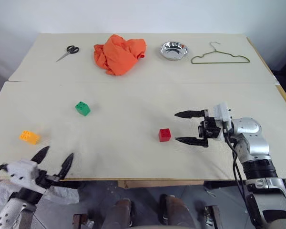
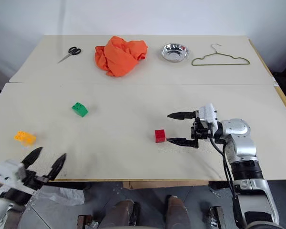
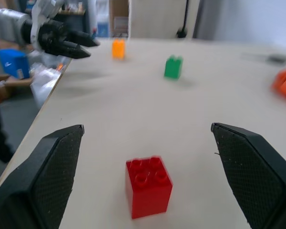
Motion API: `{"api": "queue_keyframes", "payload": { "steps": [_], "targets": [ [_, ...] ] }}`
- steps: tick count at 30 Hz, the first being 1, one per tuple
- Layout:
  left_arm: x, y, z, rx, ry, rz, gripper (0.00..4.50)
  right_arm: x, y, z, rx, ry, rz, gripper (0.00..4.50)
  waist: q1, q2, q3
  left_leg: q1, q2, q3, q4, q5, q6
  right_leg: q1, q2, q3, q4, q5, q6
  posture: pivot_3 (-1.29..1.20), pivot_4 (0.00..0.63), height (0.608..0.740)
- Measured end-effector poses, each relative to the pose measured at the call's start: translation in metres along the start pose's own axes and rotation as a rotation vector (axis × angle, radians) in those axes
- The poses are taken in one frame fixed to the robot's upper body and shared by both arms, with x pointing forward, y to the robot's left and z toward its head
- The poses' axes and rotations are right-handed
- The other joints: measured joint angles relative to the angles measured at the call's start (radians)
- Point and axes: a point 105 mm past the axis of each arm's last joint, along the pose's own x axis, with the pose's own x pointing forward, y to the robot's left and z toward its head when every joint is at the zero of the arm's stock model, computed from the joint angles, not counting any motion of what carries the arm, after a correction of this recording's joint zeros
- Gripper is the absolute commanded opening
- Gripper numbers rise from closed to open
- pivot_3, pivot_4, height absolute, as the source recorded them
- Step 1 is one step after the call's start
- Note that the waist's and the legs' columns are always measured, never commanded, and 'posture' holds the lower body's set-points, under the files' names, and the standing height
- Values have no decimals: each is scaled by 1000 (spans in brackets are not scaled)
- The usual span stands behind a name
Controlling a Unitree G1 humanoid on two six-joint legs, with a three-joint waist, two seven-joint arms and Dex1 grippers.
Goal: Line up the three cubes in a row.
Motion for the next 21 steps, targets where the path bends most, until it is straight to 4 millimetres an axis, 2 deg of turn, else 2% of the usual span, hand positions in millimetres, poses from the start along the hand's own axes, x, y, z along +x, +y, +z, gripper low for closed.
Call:
{"api": "queue_keyframes", "payload": {
  "steps": [3, 6, 8, 15, 17, 19, 21],
  "targets": [
    [-9, 7, -11, -38, 28, 65, 4500, -15, 5, -18, 49, 5, -61, 4487, 10, 0, 0, 0, 0, 0, 0, 0, 0, 0, 0, 1, 0, 0, 0, 0, 150, 740],
    [4, 0, -6, -52, 5, 24, 4500, -23, 1, -22, 48, 15, -100, 4487, 15, 0, 0, 0, 0, 0, 0, 0, 0, 0, 0, 0, 0, 0, 0, 0, 150, 740],
    [19, -5, 0, -64, -19, 2, 4500, -23, -1, -19, 20, 12, -103, 4487, 13, 0, 0, 0, 0, 0, 0, 1, 0, 0, 0, 0, 1, 0, 0, 0, 150, 740],
    [100, -16, 46, -26, -85, -101, 4500, -21, 0, -14, 3, 17, -85, 4487, 13, 0, 0, -1, -1, 0, 1, 1, -1, -2, 0, 0, 6, 0, 0, 0, 150, 740],
    [123, -16, 52, -16, -65, -134, 4500, -21, 1, -12, 3, 17, -83, 4487, 12, 0, 0, -1, -1, 0, 1, 1, -1, -3, 1, 0, 9, 0, 0, 0, 150, 740],
    [136, -16, 54, -12, -46, -155, 4500, -19, 1, -10, -1, 16, -80, 4487, 5, 0, 0, -1, -1, 0, 1, 1, -1, -3, 1, 0, 9, 0, 0, 0, 150, 740],
    [154, -17, 48, -15, 26, -191, 4500, -19, 2, -9, 1, 17, -85, 4487, 2, 0, 0, -1, -1, -1, 1, 2, -1, -4, 1, 0, 11, 0, 0, 0, 150, 740]
  ]
}}
